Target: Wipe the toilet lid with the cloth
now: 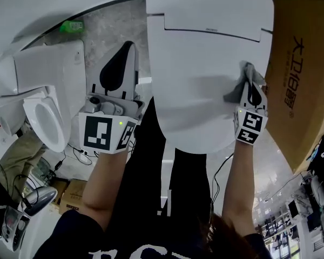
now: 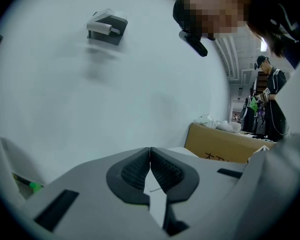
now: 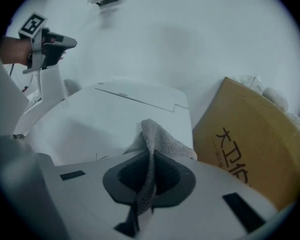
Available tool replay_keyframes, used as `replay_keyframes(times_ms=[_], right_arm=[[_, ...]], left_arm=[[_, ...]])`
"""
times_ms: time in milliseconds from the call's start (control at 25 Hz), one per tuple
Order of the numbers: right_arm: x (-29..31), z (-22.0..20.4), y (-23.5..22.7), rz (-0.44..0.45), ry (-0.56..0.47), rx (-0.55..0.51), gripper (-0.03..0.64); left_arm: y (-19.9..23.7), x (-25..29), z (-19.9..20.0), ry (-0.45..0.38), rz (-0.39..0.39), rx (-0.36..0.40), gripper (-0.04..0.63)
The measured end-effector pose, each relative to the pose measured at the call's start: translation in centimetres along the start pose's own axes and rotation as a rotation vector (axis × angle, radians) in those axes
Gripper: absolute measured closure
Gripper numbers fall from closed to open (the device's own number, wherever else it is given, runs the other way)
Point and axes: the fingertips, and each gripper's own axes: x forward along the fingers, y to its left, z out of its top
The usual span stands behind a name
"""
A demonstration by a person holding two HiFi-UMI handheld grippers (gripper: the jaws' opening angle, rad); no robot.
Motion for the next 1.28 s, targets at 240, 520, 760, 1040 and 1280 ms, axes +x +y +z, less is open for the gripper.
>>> replay_keyframes(times_ms=[240,520,760,1040,1280], right_arm=[[0.0,4.1,11.3,0.213,-0.081,-0.147,0.592],[-1.3,7.3,25.7,0.493,-0.151,-0.327,0.592],[-3.3,6.1,31.2,0.618,-0.159,-0.454,0.592],[-3.0,3.3,22.1,0.472,-0.133,-0.324,0.592],[-2.0,0.2,9.4,0.242,-0.069,-0.200,0.592]], left_arm=[[0.4,-0.2,0.1,-0.007,0.011,0.003,0.574],[1.0,-0.8,0.1,-0.005,0.032,0.006,0.574],[1.3,-1.2,-0.1,-0.001,0.035,0.009,0.574],[0.9,-1.4,-0.4,0.003,0.028,0.014,0.574],[0.3,-1.4,-0.7,0.004,0.015,0.012,0.574]])
